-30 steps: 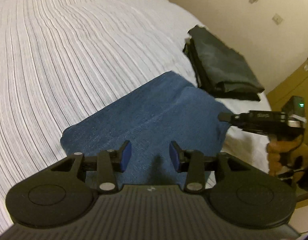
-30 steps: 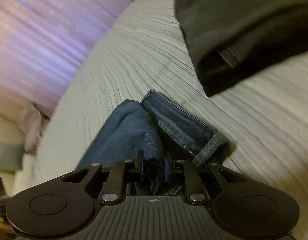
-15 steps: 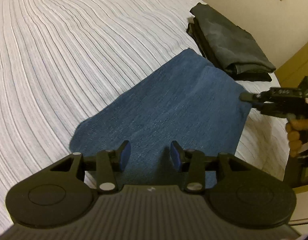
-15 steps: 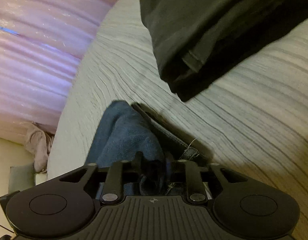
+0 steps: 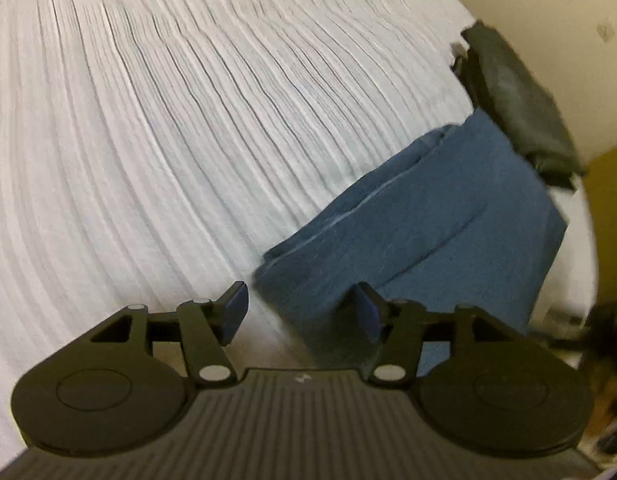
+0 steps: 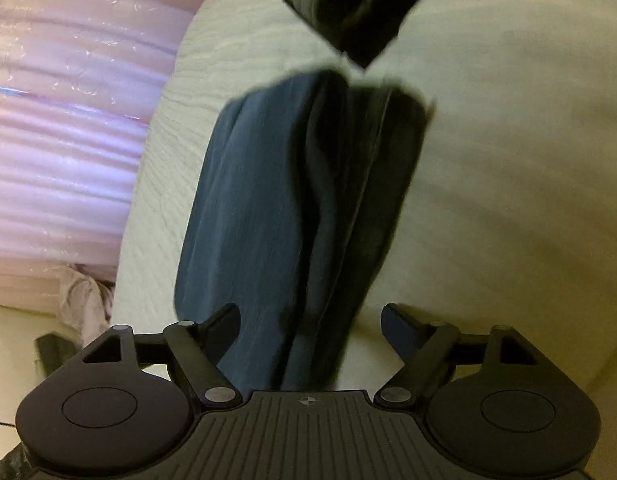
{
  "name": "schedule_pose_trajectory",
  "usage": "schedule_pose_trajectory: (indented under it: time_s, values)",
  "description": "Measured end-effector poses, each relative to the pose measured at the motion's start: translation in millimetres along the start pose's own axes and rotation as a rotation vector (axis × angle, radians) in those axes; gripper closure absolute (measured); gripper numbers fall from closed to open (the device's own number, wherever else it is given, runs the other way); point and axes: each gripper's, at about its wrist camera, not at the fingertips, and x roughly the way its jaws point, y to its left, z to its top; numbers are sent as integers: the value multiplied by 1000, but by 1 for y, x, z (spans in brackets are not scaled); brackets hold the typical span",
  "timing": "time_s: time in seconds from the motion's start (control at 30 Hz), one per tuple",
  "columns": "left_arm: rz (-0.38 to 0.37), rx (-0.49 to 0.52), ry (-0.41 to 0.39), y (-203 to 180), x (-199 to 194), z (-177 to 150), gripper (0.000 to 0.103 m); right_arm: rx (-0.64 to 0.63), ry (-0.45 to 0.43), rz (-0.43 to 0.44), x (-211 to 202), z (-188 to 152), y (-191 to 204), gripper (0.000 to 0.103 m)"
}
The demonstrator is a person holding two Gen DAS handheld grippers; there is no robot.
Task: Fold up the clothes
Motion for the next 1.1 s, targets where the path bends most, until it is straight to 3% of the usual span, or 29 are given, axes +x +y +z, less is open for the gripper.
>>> schedule_pose_trajectory:
  time_s: [0.1, 0.3, 0.53, 0.57, 0.63, 0.73, 0.83, 0.97, 1.1]
  values:
    - [-42, -38, 11, 9, 13, 5, 47, -7, 7, 14, 5, -32, 7, 22]
    - [-46, 46, 57, 10, 30, 13, 53, 24, 75, 25, 27, -104, 9, 22]
    - [-63, 70, 72, 10, 29, 15, 56, -15, 14, 54, 54, -121, 16, 23]
    - [-60, 68, 69, 9, 29, 14, 56, 1, 22, 52, 55, -118, 16, 34]
    - [-59, 65, 67, 6, 25, 12, 56, 50, 52, 53, 58, -111, 11, 75]
    - [-73, 55, 74, -3, 14, 4, 59, 122, 143, 104, 41, -91, 3, 79]
    - [-112, 68, 106, -28, -2, -19, 65, 31, 216, 96, -4, -59, 13, 80]
    - [-208, 126, 204, -84, -11, -74, 68, -82, 268, -48, -90, -15, -8, 80]
    - [-209, 192, 253, -129, -4, -114, 71, -168, 232, -213, -174, 30, -50, 80]
